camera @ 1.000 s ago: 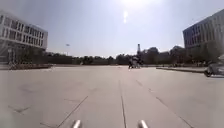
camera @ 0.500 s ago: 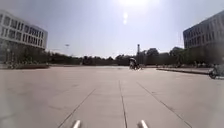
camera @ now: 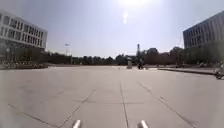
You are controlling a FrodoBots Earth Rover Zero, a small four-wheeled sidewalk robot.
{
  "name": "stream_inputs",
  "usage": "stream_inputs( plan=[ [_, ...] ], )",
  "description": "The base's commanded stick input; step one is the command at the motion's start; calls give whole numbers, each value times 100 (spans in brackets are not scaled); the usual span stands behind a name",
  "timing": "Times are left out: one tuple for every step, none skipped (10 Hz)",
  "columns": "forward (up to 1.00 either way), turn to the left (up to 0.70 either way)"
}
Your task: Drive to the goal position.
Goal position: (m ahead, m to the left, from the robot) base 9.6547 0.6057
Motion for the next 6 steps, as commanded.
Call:
stream_inputs(
  plan=[
    [70, 0],
    [70, 0],
    [70, 0],
    [70, 0],
    [70, 0],
    [70, 0]
  ],
)
